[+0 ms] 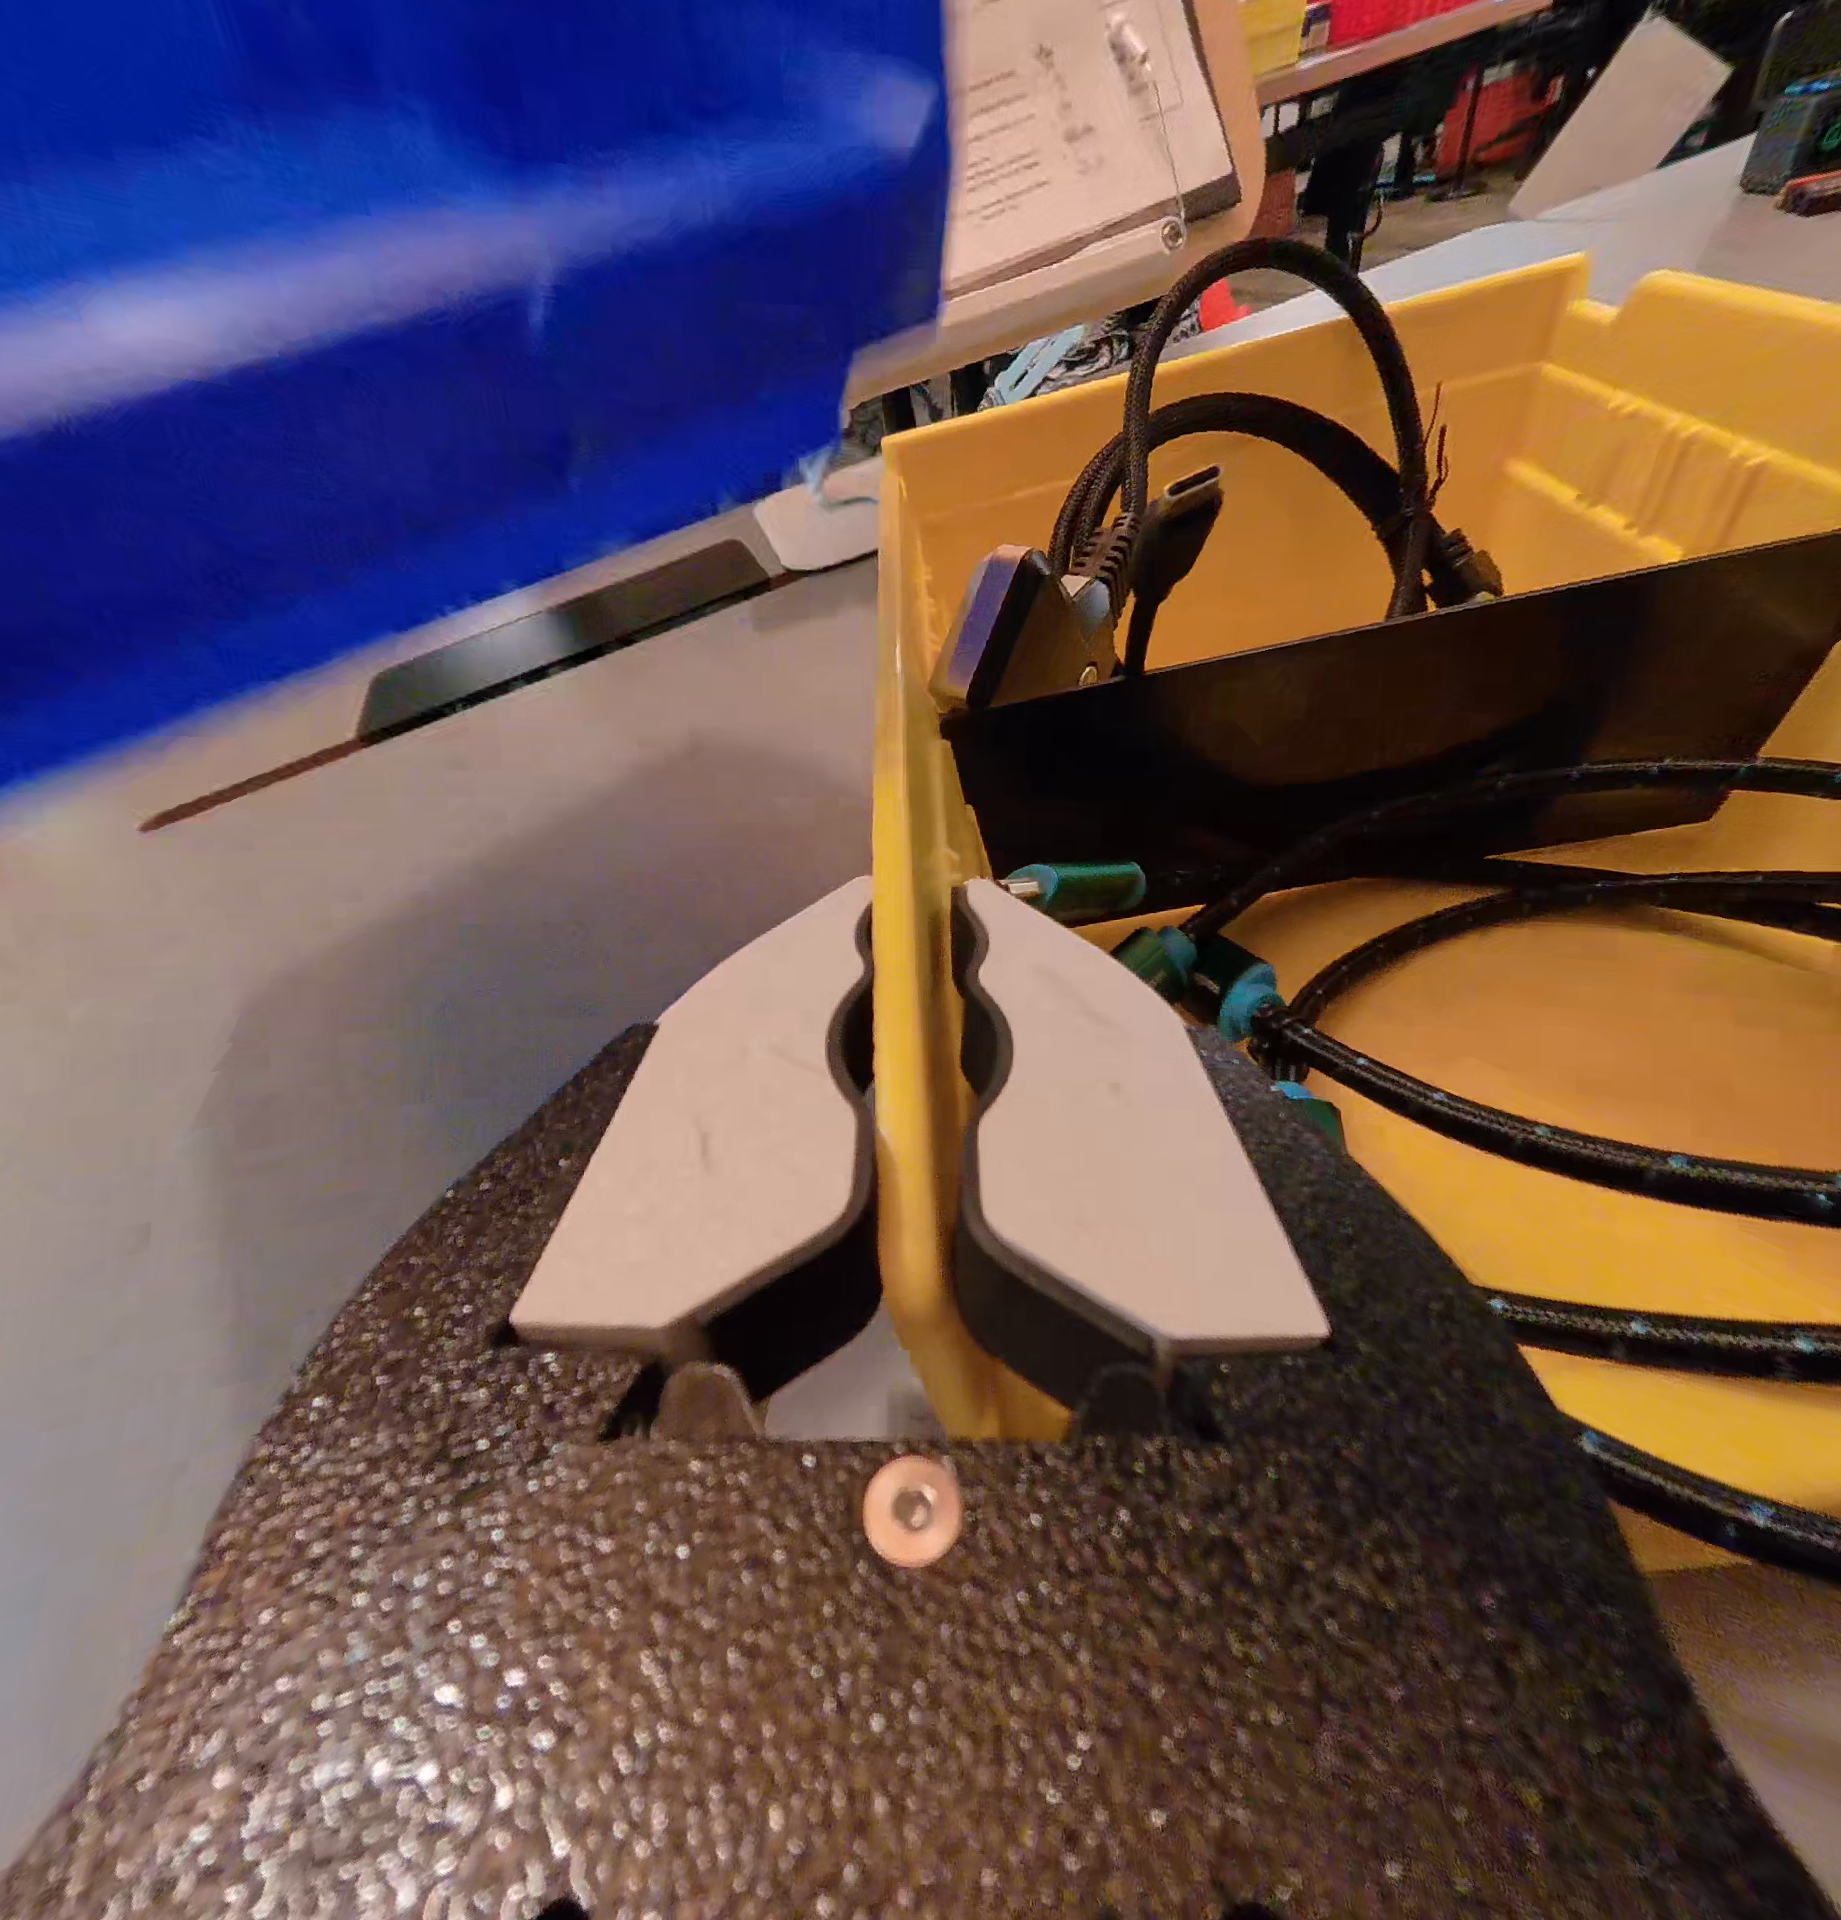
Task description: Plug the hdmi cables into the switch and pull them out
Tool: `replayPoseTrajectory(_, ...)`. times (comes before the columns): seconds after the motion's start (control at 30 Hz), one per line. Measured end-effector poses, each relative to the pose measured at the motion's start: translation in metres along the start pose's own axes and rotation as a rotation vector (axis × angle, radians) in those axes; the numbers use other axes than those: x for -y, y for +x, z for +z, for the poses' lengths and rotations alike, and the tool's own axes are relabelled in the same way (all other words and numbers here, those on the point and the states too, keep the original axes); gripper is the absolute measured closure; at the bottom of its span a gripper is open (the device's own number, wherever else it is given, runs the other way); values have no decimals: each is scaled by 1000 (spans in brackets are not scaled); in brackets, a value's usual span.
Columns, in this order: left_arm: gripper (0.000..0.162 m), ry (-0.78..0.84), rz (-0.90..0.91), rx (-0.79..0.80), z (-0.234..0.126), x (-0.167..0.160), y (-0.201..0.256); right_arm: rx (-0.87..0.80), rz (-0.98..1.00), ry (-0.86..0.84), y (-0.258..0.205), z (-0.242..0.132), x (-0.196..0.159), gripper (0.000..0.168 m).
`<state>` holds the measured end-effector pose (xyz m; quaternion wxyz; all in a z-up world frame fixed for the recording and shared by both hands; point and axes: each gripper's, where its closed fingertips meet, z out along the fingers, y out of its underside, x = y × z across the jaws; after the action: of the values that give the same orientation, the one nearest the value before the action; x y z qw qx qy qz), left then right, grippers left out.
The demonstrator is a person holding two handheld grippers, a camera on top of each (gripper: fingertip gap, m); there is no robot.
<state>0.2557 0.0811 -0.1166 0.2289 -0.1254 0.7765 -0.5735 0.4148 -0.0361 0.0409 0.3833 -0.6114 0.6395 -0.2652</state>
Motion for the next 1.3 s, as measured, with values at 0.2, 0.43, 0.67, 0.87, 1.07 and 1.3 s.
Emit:
replayPoseTrajectory(0.2,150,-25,-28,68,-12,-15,-52,-173,-139,259,101,-170,6,135)
replayPoseTrajectory(0.43,156,-79,-196,332,-53,-47,-149,-332,13,57,268,-273,-192,133)
replayPoseTrajectory(0.67,157,-89,-292,418,-54,-62,-209,-362,324,-200,380,-317,-342,133)
replayPoseTrajectory(0.87,157,-86,-311,402,-28,-59,-223,-374,328,-253,423,-311,-352,134)
replayPoseTrajectory(1.07,157,-88,-318,429,-10,-55,-225,-628,80,-276,482,-294,-335,130)
replayPoseTrajectory(1.3,157,-92,-322,455,-3,-53,-225,-1067,-414,-292,481,-338,-266,122)
